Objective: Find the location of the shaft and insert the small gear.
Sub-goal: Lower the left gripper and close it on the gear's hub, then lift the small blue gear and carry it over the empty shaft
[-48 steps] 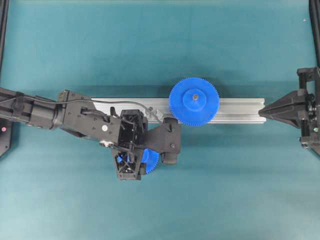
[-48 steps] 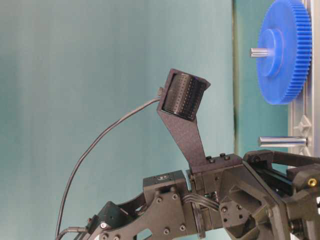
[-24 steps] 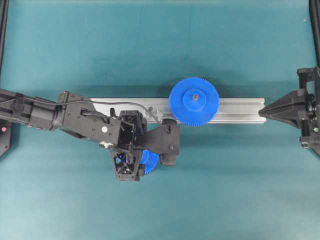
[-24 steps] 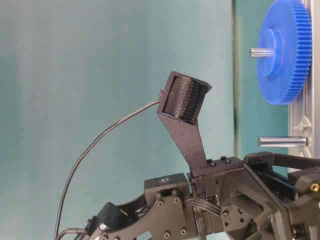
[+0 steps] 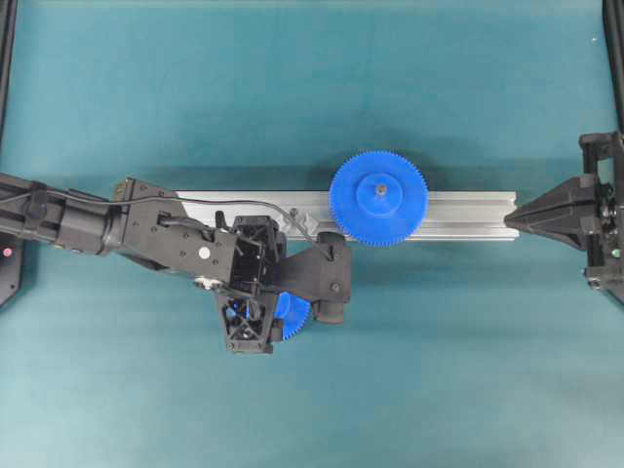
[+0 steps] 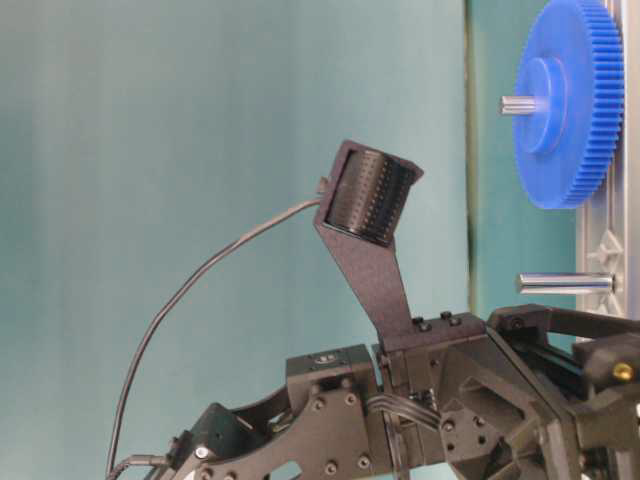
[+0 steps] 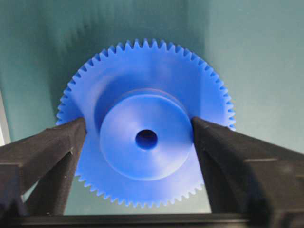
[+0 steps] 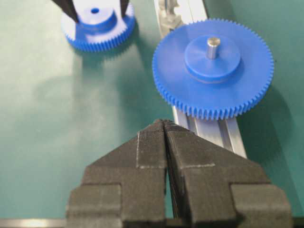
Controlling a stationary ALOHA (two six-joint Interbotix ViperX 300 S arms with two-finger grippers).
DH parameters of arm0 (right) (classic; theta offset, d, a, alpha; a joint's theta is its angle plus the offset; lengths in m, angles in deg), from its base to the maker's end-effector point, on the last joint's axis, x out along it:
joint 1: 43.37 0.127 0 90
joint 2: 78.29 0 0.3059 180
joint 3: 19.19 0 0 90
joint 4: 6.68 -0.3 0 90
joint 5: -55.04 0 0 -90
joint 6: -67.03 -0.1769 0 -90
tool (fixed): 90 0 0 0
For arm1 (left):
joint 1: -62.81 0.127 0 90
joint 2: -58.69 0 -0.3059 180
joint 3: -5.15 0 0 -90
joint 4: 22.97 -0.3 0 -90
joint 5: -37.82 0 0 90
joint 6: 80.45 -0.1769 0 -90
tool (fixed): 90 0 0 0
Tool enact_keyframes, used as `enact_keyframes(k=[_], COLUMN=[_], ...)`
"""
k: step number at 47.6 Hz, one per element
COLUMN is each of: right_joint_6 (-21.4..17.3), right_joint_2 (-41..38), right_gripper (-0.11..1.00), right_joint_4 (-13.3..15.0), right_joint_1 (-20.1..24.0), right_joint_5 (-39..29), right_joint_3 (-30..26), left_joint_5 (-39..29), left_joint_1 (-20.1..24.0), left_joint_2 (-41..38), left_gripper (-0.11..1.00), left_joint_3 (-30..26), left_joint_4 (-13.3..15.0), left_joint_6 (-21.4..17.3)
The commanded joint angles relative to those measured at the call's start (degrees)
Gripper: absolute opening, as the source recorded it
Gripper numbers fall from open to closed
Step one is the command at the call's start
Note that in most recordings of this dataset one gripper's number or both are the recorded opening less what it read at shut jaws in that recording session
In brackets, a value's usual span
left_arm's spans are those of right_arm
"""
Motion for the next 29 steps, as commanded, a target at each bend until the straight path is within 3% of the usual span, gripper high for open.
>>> enact_keyframes(k=[1,4,29], right_joint_6=[-0.44,-0.44,-0.44], right_joint_2=[-0.35,-0.35,-0.35], right_gripper=[0.02,0.02,0.02], right_joint_4=[-0.09,-0.09,-0.09], right_joint_1=[-0.09,-0.09,-0.09], right_joint_5=[0.62,0.62,0.62], right_joint_3=[-0.62,-0.62,-0.62], left_joint_5=[-0.09,-0.09,-0.44], left_joint_1=[-0.18,-0.18,-0.18], left_joint_2=[0.79,0.79,1.23], left_gripper=[0.72,0.64,0.64], left_joint_3=[-1.23,-1.32,-5.1], left_joint_4=[-0.09,-0.09,-0.09], left_joint_6=[0.09,0.0,-0.88])
